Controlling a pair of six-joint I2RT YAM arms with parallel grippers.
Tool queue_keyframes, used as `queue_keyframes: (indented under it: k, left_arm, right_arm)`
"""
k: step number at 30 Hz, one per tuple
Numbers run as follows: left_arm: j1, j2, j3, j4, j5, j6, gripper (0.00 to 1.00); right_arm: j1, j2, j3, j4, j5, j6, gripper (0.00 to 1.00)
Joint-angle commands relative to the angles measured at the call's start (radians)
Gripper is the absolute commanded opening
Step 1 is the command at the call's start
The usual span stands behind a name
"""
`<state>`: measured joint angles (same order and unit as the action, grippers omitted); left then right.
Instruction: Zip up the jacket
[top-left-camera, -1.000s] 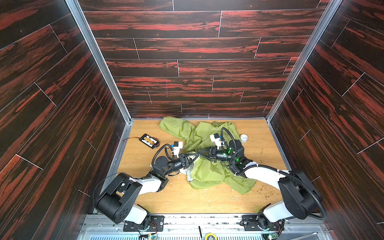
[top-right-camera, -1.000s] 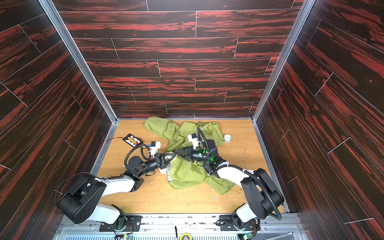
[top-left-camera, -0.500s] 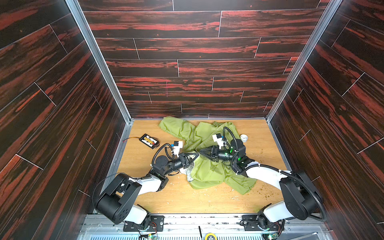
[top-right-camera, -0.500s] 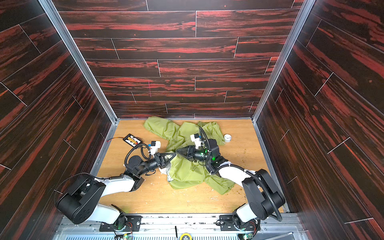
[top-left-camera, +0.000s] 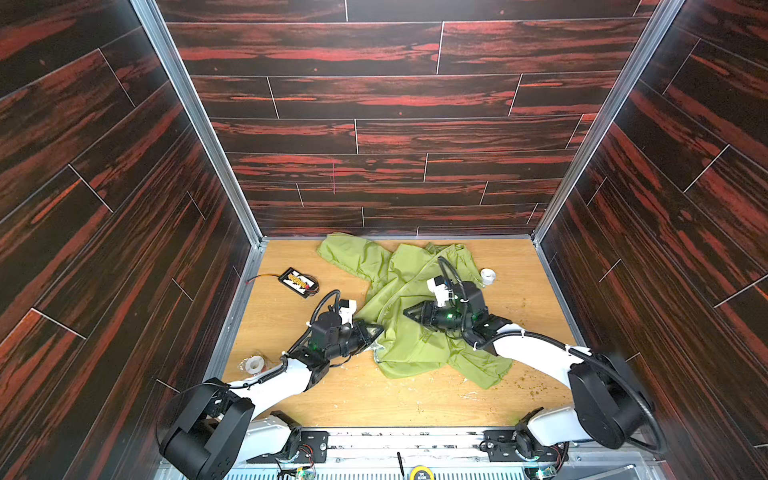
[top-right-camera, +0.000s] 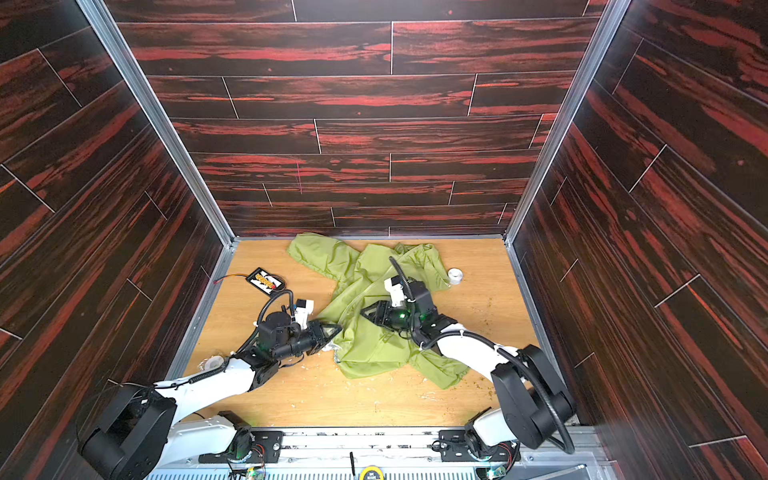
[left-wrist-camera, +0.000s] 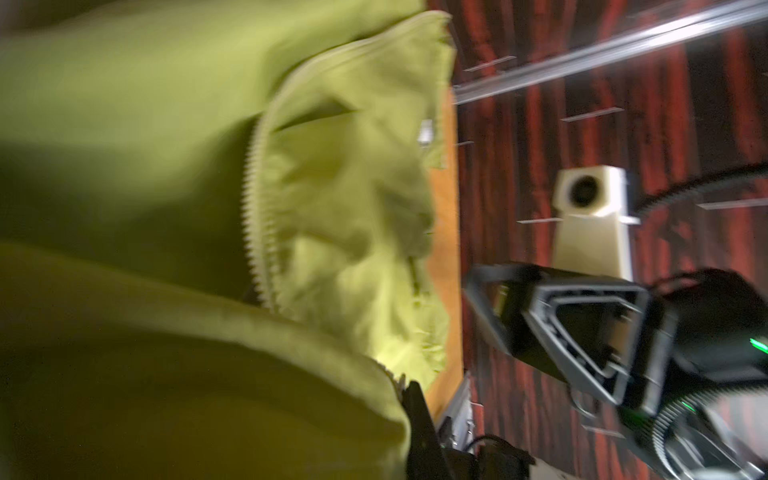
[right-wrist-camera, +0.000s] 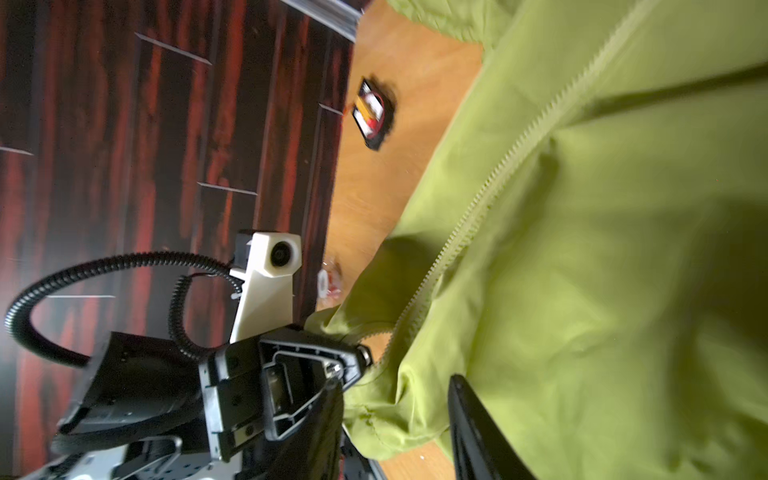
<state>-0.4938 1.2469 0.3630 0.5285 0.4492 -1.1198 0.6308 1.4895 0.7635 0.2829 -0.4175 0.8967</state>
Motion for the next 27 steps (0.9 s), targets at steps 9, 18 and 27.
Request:
queue_keyframes:
  k: [9, 18, 27]
  left_arm:
    - [0.002, 0.055, -0.150, 0.100, -0.092, -0.073, 0.00]
    - [0.003, -0.186, -0.196, -0.103, -0.195, -0.069, 0.25]
    - [0.005, -0.317, -0.220, -0.199, -0.259, -0.066, 0.64]
  right_arm:
    - [0.109, 0.169, 0.049, -0.025, 0.055, -0.008, 0.42]
    - [0.117, 0.170, 0.088, -0.071, 0.056, -0.021, 0.42]
    - [0.119, 0.169, 0.118, -0.091, 0.056, -0.027, 0.42]
